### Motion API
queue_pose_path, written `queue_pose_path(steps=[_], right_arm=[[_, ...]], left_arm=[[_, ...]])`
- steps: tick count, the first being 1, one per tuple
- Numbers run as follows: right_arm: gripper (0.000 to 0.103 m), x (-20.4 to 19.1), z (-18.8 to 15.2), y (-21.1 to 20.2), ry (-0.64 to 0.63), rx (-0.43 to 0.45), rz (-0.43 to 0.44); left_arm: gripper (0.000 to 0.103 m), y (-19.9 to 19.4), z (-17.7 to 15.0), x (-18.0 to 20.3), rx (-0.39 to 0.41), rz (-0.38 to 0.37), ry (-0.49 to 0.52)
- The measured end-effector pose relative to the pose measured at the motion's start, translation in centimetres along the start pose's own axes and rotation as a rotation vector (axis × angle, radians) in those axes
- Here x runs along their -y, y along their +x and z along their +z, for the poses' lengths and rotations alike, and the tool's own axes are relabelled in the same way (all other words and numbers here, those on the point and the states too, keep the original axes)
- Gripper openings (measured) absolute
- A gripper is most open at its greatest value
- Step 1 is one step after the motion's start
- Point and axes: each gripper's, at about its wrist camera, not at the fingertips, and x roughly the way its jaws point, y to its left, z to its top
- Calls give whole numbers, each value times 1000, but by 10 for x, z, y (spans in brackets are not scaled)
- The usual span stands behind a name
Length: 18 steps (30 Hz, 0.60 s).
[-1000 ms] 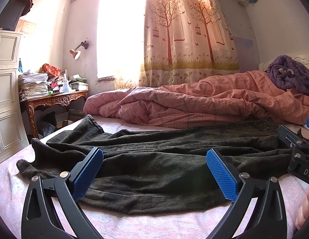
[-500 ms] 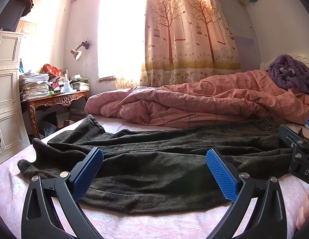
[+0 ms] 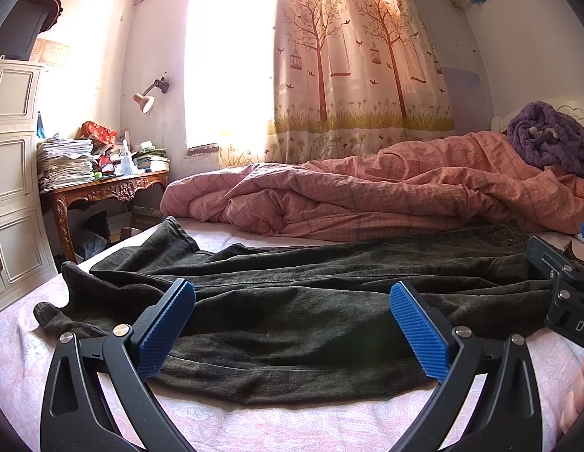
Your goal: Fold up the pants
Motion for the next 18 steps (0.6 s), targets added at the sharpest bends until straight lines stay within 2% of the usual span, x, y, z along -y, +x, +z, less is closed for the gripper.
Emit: queue_pose_path(steps=[18], right_arm=[[103, 0, 0, 0, -2, 1, -1]], left_arm=[[103, 1, -1, 0, -2, -2, 1]])
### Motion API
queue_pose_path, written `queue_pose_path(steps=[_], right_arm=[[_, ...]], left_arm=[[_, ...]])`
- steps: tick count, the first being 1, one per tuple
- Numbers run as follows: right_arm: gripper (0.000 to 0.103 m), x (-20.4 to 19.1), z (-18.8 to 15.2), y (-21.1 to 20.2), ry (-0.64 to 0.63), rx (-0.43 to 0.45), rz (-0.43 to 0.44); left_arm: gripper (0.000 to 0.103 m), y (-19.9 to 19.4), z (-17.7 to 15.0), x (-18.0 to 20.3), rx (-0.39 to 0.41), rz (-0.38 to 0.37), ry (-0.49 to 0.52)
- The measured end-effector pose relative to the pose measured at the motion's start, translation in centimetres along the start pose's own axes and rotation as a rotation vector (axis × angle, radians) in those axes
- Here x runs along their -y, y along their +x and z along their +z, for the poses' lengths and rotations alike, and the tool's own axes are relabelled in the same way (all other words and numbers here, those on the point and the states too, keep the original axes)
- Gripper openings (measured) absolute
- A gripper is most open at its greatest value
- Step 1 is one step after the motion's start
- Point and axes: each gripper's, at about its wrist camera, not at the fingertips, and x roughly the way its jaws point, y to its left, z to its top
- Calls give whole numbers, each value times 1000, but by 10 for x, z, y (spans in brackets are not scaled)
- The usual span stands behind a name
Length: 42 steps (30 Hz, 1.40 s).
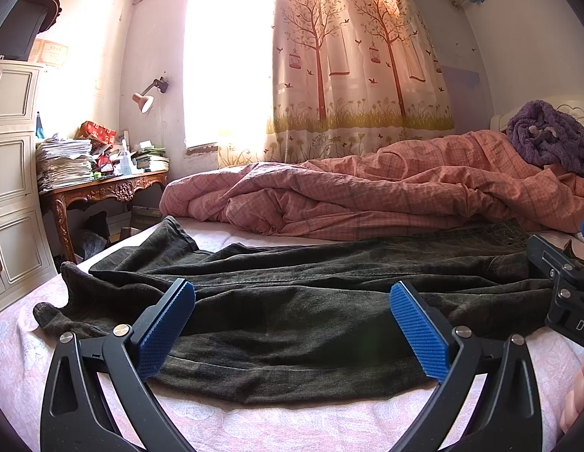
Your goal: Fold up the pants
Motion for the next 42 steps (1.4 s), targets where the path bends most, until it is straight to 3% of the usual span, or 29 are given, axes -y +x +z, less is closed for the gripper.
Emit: queue_pose_path(steps=[5, 9, 14, 17, 20, 24, 29, 32, 36, 39, 42], right_arm=[[103, 3, 1, -3, 10, 13, -15], [103, 21, 9, -22, 40, 27, -15], [103, 65, 29, -49, 65, 36, -44], [103, 106, 41, -61, 150, 27, -45], [103, 147, 44, -66, 180, 5, -94], [103, 201, 40, -65, 202, -58, -151], [93, 276, 15, -40, 379, -245, -203], [79, 320, -21, -20, 569, -397, -192], [63, 336, -61, 2, 729, -548, -80], [64, 334, -64, 5, 695, -552, -51], [64, 330, -68, 11, 678, -586, -51]], left_arm=[[103, -8, 1, -3, 31, -9, -16], [101, -18, 6, -6, -2, -61, -12], [71, -22, 5, 6, -70, -80, 48], [62, -18, 2, 11, -140, -136, 30], [62, -5, -4, 19, -230, -176, 27], [63, 8, -15, 23, -290, -154, 12], [73, 21, -24, 25, -365, -139, 8], [75, 27, -28, 27, -393, -118, 23], [79, 34, -30, 27, -431, -114, 31], [80, 37, -33, 30, -453, -112, 45], [89, 43, -35, 33, -483, -100, 58]])
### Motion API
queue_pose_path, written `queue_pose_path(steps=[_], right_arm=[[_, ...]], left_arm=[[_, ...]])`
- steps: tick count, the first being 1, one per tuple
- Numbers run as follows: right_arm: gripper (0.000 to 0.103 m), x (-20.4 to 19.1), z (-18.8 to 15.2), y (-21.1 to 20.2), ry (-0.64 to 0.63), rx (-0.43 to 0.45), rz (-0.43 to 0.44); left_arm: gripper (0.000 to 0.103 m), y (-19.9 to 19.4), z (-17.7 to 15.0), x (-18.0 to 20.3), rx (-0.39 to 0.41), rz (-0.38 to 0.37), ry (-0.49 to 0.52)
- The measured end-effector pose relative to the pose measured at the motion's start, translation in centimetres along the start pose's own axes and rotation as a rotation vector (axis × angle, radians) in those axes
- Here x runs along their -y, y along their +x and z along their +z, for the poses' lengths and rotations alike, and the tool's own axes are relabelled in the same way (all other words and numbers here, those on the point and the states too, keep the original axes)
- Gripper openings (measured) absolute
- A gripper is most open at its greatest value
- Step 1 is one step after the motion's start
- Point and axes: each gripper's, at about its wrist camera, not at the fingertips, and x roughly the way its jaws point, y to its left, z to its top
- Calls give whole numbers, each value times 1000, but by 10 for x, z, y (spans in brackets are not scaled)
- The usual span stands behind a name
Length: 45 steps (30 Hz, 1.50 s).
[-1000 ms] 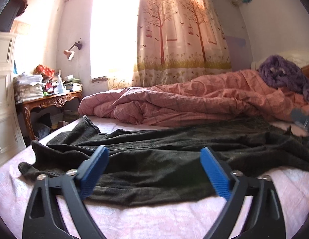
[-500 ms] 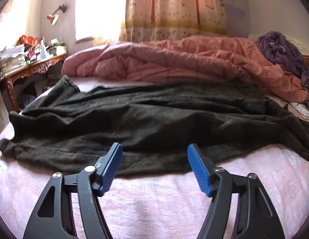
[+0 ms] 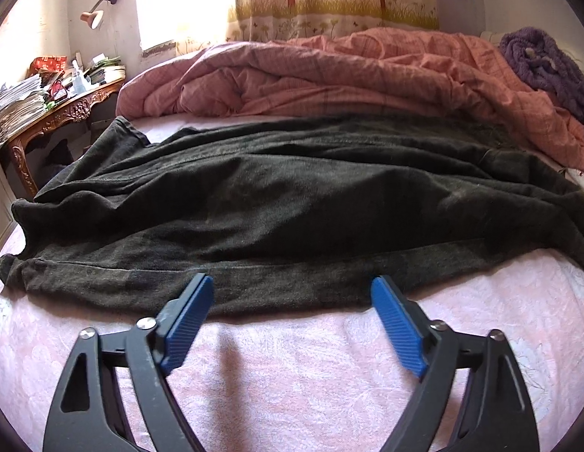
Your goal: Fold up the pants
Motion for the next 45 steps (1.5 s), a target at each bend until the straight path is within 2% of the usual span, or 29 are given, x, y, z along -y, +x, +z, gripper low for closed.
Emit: queue_pose_path(steps=[2, 3, 4, 5, 7, 9, 10, 11, 16, 21, 23, 26, 28, 31, 32, 34, 37, 41, 45], right_arm=[[62, -4, 2, 4, -12, -11, -14], [52, -4, 2, 6, -7, -10, -39], [37, -6, 2, 7, -1, -6, -71], [33, -6, 1, 7, -4, 6, -116], [26, -10, -1, 5, -22, 14, -135], [24, -10, -1, 3, -17, 18, -134], [24, -9, -2, 1, -20, 18, -135], [24, -10, -2, 2, -26, 18, -137], [24, -13, -2, 4, -56, 17, -154], [24, -23, -2, 6, -106, 20, -198], [24, -22, -2, 6, -104, 18, -194], [24, -17, -2, 6, -86, 16, -174], [24, -17, -2, 6, -88, 17, -175], [24, -18, -2, 7, -102, 19, -188], [24, -19, -2, 8, -104, 20, -191], [24, -18, -2, 7, -101, 23, -188], [22, -16, -1, 3, -80, 36, -171], [20, -15, 0, -9, -61, 92, -168], [20, -26, -2, -19, -111, 160, -216]], left_arm=[[91, 6, 0, 0, -33, -2, 3], [92, 10, 1, 0, -55, -4, 5], [93, 15, 1, 0, -83, -9, 8], [93, 19, 2, 1, -106, -12, 12], [91, 19, 2, 0, -109, -21, 16], [81, 15, 2, 4, -102, -53, 51], [71, 12, 2, 7, -100, -72, 83], [66, 9, 2, 12, -97, -82, 128], [65, -11, -10, 37, -32, -41, 481], [65, -6, -7, 53, -2, -30, 696], [58, 4, -2, 55, -4, -79, 699], [54, 20, 13, 52, -46, -178, 638], [51, 24, 20, 52, -52, -200, 603], [18, 19, 16, 58, -31, -227, 613], [11, 13, 12, 62, -3, -198, 640], [6, 3, 2, 68, 31, -154, 677], [6, -14, -4, 61, 53, -156, 664], [5, -42, -2, 41, 90, -179, 582], [5, -68, 0, 12, 116, -204, 461]])
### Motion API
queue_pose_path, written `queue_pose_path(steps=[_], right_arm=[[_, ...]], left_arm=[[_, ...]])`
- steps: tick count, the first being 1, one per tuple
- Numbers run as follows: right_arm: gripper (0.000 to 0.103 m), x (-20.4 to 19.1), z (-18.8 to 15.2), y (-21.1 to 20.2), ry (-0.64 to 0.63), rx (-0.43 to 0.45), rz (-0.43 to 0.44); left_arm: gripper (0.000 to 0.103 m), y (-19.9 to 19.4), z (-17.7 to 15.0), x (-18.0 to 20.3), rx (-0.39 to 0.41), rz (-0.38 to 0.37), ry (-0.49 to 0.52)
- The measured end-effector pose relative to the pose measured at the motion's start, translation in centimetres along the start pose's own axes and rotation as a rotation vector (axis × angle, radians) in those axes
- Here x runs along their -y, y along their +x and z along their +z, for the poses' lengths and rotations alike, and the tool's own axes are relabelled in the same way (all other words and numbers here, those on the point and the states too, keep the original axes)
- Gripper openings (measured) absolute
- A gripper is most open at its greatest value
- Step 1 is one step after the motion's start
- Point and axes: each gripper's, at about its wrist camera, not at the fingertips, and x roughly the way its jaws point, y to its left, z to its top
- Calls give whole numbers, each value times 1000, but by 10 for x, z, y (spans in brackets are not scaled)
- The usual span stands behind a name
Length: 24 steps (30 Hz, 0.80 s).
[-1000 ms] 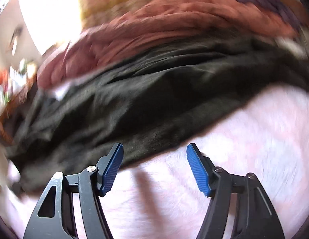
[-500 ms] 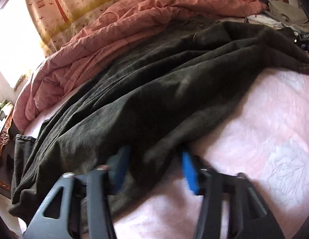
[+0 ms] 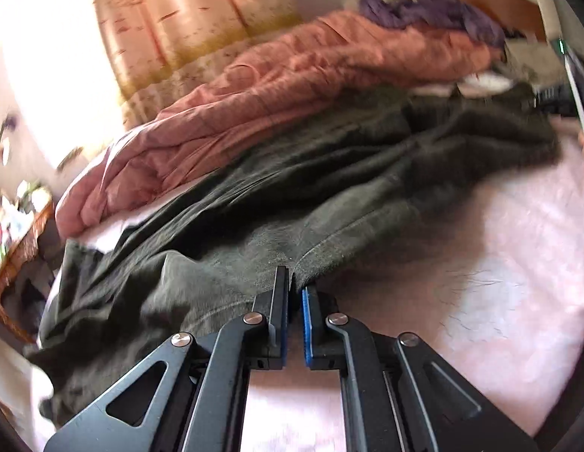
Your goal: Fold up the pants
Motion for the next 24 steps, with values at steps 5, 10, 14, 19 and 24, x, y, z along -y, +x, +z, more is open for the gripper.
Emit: queue_pose_path(steps=[5, 10, 14, 19, 24], right_arm=[[20, 5, 2, -7, 25, 32, -17], [19, 1, 2, -10, 13, 59, -59], [19, -13, -1, -30, -45, 178, -161], [19, -15, -3, -25, -75, 149, -246], [23, -2, -3, 1, -30, -12, -255]], left_arm=[[6, -32, -20, -17, 35, -29, -100], [6, -52, -39, -10, 50, -16, -151], [6, -65, -56, 6, 78, 46, -182], [7, -50, -73, 16, 32, 43, -266], [8, -29, -78, 27, -10, 76, -276]])
